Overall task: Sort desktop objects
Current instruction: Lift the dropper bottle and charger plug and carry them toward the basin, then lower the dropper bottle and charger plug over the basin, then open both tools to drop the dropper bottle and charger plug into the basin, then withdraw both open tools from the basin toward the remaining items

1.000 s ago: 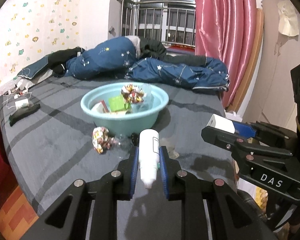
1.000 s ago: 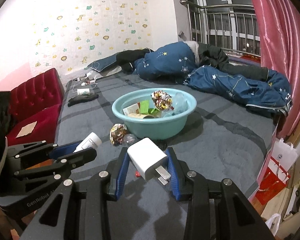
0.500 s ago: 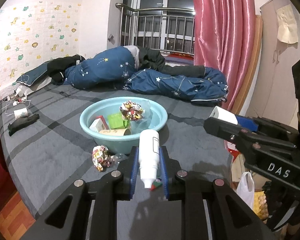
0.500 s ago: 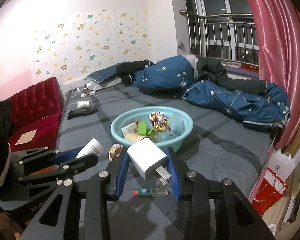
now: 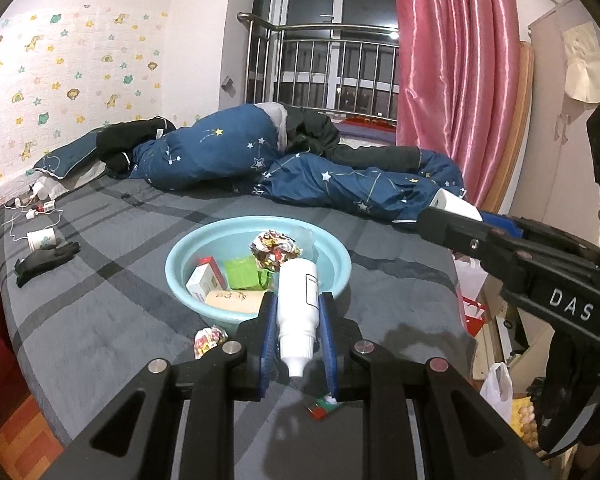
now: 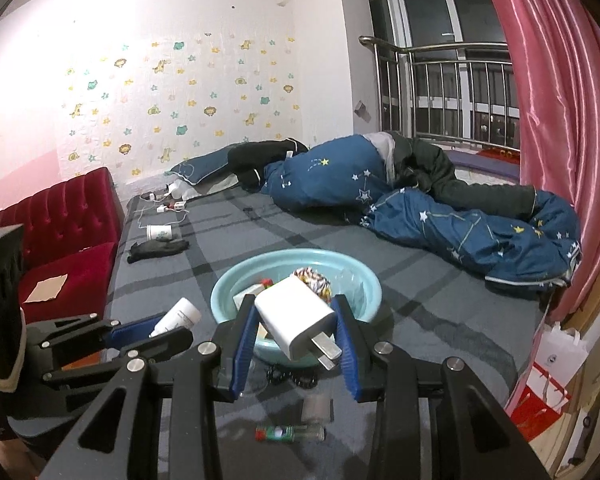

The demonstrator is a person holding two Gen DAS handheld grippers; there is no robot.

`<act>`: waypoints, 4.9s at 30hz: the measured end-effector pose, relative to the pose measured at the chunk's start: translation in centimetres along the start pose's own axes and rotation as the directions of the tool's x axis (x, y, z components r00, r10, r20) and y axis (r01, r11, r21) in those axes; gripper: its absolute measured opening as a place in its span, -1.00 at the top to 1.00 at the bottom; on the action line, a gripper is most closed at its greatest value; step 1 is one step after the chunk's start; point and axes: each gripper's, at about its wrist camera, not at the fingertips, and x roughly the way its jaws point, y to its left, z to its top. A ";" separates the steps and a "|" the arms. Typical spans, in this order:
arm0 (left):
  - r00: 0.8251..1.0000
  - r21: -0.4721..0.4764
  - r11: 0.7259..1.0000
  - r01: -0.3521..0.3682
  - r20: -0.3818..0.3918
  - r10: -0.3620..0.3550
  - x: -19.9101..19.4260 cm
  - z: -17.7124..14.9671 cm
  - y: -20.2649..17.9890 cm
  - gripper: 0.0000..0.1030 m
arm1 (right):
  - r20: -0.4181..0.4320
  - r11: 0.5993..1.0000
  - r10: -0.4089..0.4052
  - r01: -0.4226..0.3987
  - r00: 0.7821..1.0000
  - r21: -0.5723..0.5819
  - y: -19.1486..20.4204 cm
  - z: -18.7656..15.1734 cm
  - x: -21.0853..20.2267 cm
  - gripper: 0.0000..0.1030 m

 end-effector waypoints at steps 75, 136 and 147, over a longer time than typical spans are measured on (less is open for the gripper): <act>0.967 -0.013 0.995 -0.098 -0.239 0.092 22.8 5.0 10.6 0.57 | -0.259 0.999 0.012 0.002 0.966 0.052 -5.7 3.9 29.1 0.23; 0.964 -0.027 0.979 -0.201 -0.183 0.193 11.5 3.7 8.1 -1.00 | -0.234 0.997 -0.050 0.063 0.971 0.048 -3.4 4.2 17.4 -0.99; 0.956 -0.024 0.980 -0.197 -0.225 0.187 8.8 -0.5 7.5 -1.00 | -0.271 0.998 -0.050 0.057 0.961 0.018 -1.5 0.8 14.5 -0.99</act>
